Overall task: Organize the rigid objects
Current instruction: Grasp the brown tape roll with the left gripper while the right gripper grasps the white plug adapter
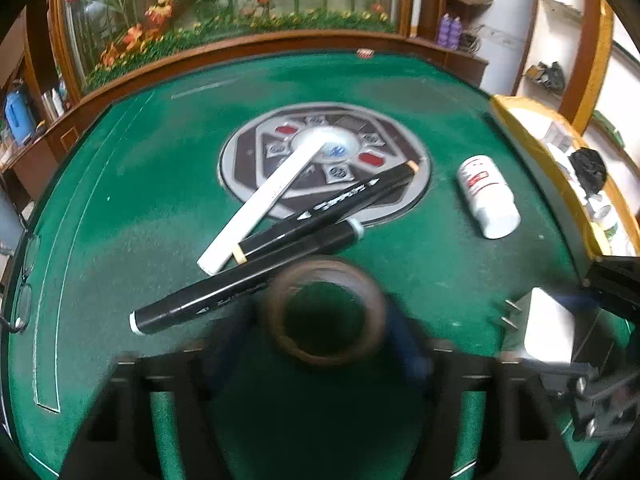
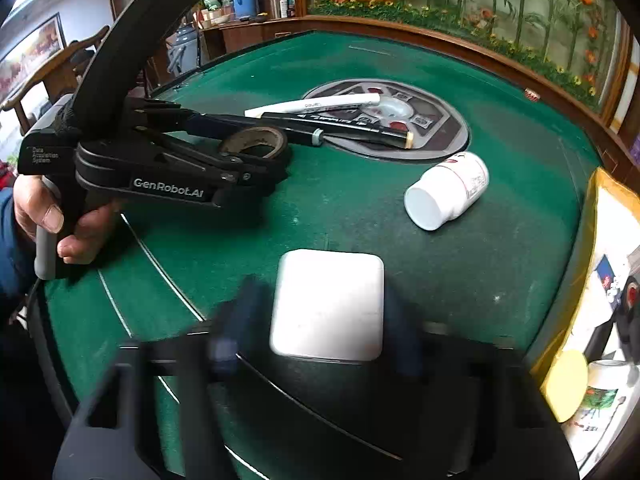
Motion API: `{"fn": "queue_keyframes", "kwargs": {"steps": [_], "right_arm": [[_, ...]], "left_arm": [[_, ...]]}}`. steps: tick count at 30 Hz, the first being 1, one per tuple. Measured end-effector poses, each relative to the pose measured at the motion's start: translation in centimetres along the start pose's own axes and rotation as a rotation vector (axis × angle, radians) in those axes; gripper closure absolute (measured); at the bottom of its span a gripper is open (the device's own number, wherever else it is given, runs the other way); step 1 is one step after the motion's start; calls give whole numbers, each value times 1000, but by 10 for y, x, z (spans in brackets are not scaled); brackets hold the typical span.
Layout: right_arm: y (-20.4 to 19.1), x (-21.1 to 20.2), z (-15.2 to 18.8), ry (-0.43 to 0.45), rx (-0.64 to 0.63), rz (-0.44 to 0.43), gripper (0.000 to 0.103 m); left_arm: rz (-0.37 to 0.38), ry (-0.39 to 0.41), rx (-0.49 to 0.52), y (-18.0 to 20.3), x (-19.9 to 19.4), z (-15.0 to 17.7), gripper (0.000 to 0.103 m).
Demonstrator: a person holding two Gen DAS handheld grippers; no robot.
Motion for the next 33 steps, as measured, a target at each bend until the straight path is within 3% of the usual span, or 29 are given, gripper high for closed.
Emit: {"fn": "queue_keyframes", "kwargs": {"steps": [2, 6, 11, 16, 33], "right_arm": [[5, -1, -3, 13, 18, 7, 58], [19, -11, -14, 76, 76, 36, 58], [37, -33, -31, 194, 169, 53, 58], [51, -42, -39, 255, 233, 82, 58], [73, -46, -41, 284, 307, 135, 59]], "left_arm": [[6, 1, 7, 3, -1, 1, 45], [31, 77, 12, 8, -16, -9, 45], [-20, 182, 50, 11, -30, -21, 45], [-60, 201, 71, 9, -27, -26, 44], [-143, 279, 126, 8, -40, -32, 44]]}}
Point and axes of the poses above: each gripper's, at about its wrist camera, not at the fingertips, and x roughly the way its jaws point, y to its right, z to its underside, the point moved 9 cm from there along x, roughly the way its jaws point, and after that the axes turned 9 degrees about y, right-handed, at the moved point
